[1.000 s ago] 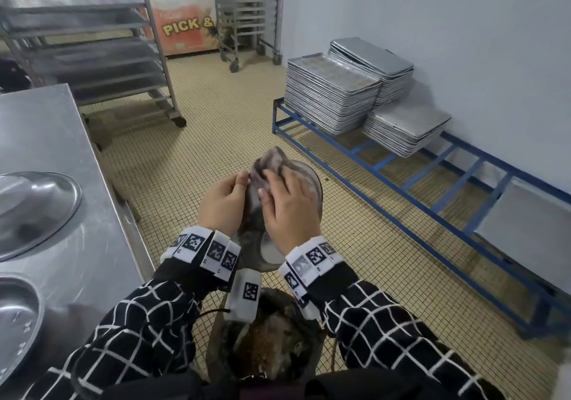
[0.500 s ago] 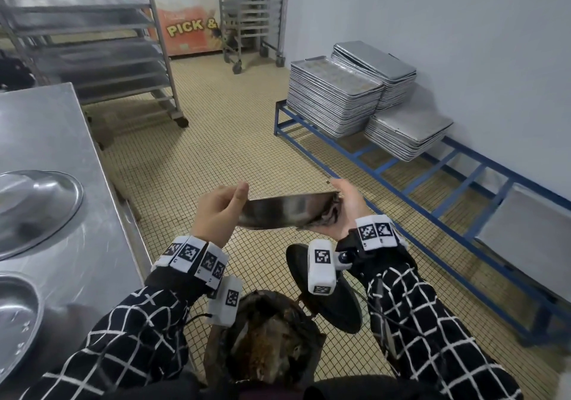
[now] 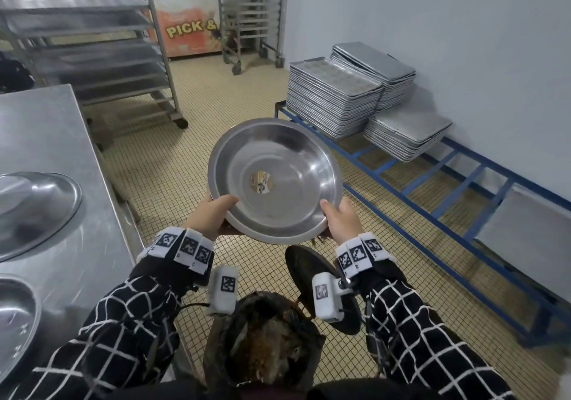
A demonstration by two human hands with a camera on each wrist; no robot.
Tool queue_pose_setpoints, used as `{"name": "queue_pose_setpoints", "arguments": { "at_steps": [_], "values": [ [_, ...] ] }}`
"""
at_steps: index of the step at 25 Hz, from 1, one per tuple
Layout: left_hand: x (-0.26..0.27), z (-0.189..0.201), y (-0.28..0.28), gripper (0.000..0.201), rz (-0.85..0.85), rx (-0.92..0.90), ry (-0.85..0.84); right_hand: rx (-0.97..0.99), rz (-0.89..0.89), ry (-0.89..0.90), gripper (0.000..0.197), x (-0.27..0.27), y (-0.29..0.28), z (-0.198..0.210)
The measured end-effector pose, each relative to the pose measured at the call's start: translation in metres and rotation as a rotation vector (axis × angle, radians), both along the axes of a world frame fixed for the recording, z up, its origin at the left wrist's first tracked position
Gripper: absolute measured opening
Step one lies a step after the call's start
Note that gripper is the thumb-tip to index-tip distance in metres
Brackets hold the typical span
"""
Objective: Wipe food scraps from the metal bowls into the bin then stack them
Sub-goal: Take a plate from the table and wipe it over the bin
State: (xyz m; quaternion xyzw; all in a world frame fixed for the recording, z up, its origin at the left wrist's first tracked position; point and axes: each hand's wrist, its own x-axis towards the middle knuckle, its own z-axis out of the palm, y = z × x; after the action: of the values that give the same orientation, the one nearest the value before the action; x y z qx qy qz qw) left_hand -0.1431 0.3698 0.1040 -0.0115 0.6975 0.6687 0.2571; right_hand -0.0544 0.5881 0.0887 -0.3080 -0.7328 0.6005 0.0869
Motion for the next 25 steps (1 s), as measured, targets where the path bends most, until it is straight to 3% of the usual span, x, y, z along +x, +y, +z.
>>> {"name": "queue_pose_setpoints", "arguments": {
  "at_steps": [3, 5, 8, 12, 17, 21, 25],
  "values": [
    [-0.003, -0.001, -0.002, 0.032, 0.043, -0.028, 0.044, 0.129, -0.022, -0.051, 0.029, 0.001, -0.001, -0.012],
    [-0.005, 0.003, -0.005, 0.029, 0.033, -0.145, 0.167, 0.272, -0.053, -0.068, 0.031, 0.002, 0.001, -0.017],
    [-0.004, 0.008, -0.012, 0.023, -0.101, -0.333, 0.372, 0.473, 0.141, -0.036, 0.025, 0.0, 0.003, -0.012],
    [0.004, 0.015, -0.012, 0.013, -0.308, -0.557, 0.556, 0.774, 0.38, 0.199, 0.03, -0.018, -0.002, -0.008],
    [0.015, 0.021, -0.002, 0.013, -0.278, -0.399, 0.595, 0.638, 0.327, 0.414, 0.025, -0.033, -0.025, -0.018],
    [0.01, 0.033, 0.0, 0.014, -0.218, -0.328, 0.639, 0.833, 0.576, 0.505, 0.028, -0.023, -0.043, -0.024],
    [0.001, 0.047, -0.003, 0.011, -0.16, -0.286, 0.634, 0.827, 0.827, 0.281, 0.034, -0.005, -0.032, -0.022]
  ]
}}
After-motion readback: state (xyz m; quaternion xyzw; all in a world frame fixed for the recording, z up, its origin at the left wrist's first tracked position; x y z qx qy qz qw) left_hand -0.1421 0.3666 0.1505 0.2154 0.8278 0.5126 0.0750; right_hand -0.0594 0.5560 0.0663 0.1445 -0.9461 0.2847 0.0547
